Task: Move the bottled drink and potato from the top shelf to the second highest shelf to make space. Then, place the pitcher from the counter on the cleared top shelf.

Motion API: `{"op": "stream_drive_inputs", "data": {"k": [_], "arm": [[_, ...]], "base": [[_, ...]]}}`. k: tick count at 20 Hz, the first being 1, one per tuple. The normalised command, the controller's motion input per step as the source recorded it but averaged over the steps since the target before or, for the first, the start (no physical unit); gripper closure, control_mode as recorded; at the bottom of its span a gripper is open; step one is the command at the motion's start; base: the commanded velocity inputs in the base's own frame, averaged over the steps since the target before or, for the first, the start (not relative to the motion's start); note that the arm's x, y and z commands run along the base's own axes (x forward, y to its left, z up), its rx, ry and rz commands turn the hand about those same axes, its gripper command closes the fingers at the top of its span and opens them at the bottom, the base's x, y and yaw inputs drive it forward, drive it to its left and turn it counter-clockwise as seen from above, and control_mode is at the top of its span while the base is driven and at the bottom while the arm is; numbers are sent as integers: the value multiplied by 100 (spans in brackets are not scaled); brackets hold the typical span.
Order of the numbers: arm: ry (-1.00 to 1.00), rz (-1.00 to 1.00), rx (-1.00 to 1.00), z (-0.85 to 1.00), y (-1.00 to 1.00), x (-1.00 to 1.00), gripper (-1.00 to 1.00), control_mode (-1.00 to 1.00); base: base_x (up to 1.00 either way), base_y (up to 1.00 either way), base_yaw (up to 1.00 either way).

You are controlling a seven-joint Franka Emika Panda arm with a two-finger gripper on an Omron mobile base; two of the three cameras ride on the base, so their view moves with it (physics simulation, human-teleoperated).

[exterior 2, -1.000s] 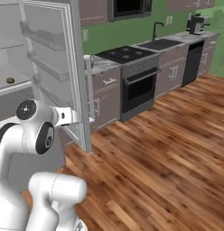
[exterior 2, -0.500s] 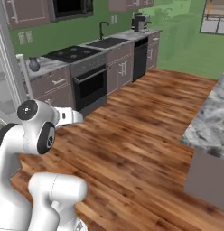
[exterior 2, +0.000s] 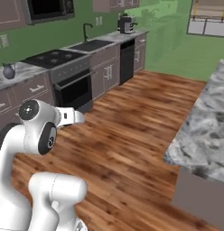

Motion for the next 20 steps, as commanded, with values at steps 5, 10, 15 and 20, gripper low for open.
{"op": "stream_drive_inputs", "data": {"k": [5,10,15,20], "arm": [[0,0,0,0,0,0,-100,100],[0,0,0,0,0,0,-100,100],[0,0,0,0,0,0,-100,100],[0,0,0,0,0,0,-100,100]], "base": [[100,-15,11],[94,0,29],[82,9,36],[91,27,35]]}}
